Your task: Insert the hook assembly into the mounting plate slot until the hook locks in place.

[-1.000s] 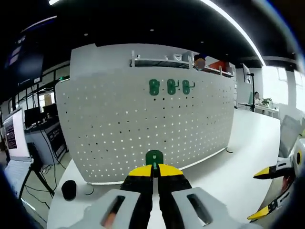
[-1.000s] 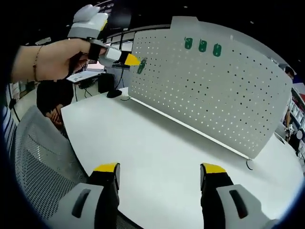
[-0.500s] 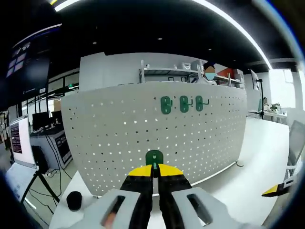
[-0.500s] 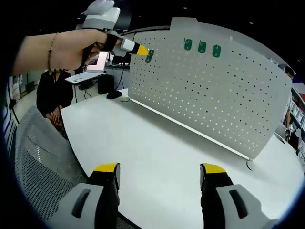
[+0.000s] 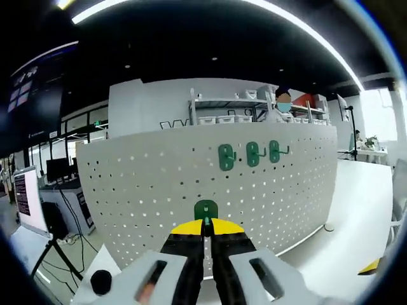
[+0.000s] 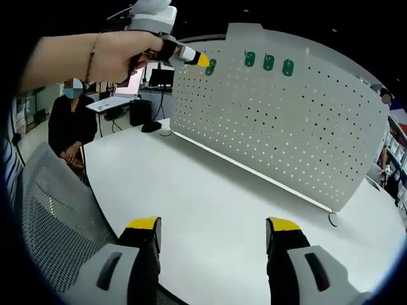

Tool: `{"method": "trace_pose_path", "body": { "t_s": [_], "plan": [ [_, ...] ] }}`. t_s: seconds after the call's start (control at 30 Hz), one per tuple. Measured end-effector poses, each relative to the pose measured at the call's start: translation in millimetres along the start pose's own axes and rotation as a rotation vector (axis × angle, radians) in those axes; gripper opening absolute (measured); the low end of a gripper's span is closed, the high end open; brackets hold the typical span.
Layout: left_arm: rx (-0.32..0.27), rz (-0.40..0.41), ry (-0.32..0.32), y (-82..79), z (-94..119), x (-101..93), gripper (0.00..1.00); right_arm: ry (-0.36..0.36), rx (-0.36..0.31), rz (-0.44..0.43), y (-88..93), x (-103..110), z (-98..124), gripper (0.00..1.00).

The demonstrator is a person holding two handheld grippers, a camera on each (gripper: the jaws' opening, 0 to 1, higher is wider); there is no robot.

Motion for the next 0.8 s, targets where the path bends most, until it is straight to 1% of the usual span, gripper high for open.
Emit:
{"method": "trace_pose_path", "body": {
  "t_s": [0.27, 0.4, 0.53, 0.8],
  "plan": [
    [-0.047, 0.038, -0.029, -16.9, -17.1, -1.8, 0.01, -0.003, -0.005, -0.009, -0.8, -1.7, -0.6, 0.64],
    [-0.057, 0.037, -0.031, -20.0, -22.4, -4.4, 0.01, -0.001, -0.004, -0.013, -0.7, -2.2, -0.6, 0.63],
    [-0.065, 0.052, -0.034, -22.5, -27.7, -5.9, 0.01, 0.002, -0.002, -0.012, -0.4, -2.3, -0.3, 0.63],
    [-0.087, 0.071, -0.048, -32.1, -40.6, -8.1, 0.01, 0.005, 0.004, -0.016, 0.1, -2.5, -1.0, 0.64]
  ]
}}
Point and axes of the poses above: the point that each gripper's makers call its tool centre point, and the gripper's own axes: z roughly backward along the fingers, x roughly to its left, y roughly out of its underside, the point moved 9 cm from there along z, roughly backward along the fingers, and after that the axes turned 14 degrees about -y, right-handed, at the moved point
